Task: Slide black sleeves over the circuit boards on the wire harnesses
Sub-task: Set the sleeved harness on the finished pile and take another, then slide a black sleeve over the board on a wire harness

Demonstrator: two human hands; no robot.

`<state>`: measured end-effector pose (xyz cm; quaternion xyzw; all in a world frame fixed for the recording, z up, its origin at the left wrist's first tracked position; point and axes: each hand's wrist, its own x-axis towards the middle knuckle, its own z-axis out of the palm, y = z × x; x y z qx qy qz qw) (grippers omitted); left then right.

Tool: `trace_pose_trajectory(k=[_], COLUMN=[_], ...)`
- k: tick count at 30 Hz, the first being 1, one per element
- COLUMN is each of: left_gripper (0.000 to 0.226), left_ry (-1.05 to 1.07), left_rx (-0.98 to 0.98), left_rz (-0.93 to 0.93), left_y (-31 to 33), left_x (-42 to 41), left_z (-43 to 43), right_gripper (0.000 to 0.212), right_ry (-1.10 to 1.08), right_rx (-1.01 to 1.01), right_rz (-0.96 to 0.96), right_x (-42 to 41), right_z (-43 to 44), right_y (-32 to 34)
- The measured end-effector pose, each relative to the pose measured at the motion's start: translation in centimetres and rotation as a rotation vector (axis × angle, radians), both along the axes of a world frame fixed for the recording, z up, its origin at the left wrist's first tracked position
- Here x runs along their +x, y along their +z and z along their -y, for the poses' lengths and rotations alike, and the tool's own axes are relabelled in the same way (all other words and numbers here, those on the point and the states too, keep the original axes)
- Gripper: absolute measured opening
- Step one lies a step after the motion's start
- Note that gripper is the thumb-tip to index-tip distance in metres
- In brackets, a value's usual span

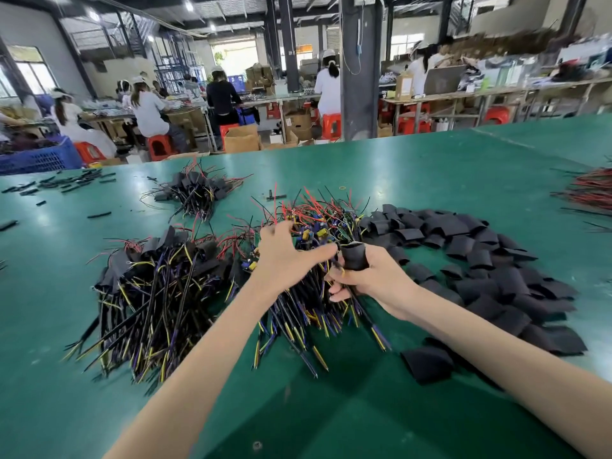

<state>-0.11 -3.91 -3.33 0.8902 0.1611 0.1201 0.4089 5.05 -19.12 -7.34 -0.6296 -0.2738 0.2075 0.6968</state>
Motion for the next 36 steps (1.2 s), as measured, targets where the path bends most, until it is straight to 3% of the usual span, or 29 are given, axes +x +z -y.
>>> trace_pose_trajectory(k=[2,4,6,10,14,17,21,23,24,27,28,33,36], left_gripper=[0.084,0.076,0.064,0.057,0.062,0.057,0.039,0.031,0.038,0.045,0.042,0.029,0.029], left_ry=[-0.019,-0.110,-0.157,-0.150,-0.108,-0.003,0.037,0.057,0.048,-0.120,-0.186,-0.220,-0.178], left_rx=[-0.091,-0.401,-0.594,-0.607,-0.579,-0.358,0.268,0.339,0.153,-0.796,-0.947,-1.252,-1.160], left_rz=[-0.072,-0.103,-0.094,-0.032,0.031,0.104,0.077,0.163,0.177,0.089,0.091,0.296,0.388], left_y=[-0.5,-0.6,-0.7,-1.2,-1.7,-1.9,-2.0,-1.7,-1.2,0.7,1.2,3.4,5.3], left_x=[-0.3,-0.6,-0.7,-0.9,-1.3,-1.4,-1.2,-0.8,-0.6,-0.1,0.1,0.2,-0.6], left_z=[0.4,0.7,0.9,0.7,-0.3,-1.2,-1.6,-1.0,-0.5,0.7,0.7,0.7,-0.4], right_gripper=[0.014,0.018,0.019,0.023,0.024,0.023,0.023,0.022,0.022,0.022,0.022,0.022,0.014], right_ry=[-0.005,-0.016,-0.037,-0.093,-0.237,-0.325,-0.278,-0.223,-0.191,-0.079,-0.038,0.098,0.036], right_rx=[-0.019,-0.041,-0.066,-0.096,-0.014,0.095,0.151,0.138,0.129,0.092,0.072,0.022,0.057], right_rz=[0.044,0.080,0.121,0.190,0.098,0.096,0.162,0.190,0.204,0.209,0.204,0.181,0.190], right_x=[0.1,0.1,0.1,0.1,1.0,1.8,1.3,0.6,0.2,-1.0,-1.4,-2.6,-2.3], right_z=[0.1,0.0,-0.1,-0.1,0.2,0.9,1.3,1.2,1.1,0.8,0.7,0.6,0.6], right_y=[-0.2,-0.4,-0.5,-0.9,-0.6,0.2,0.8,0.9,0.9,0.9,0.9,0.5,0.3])
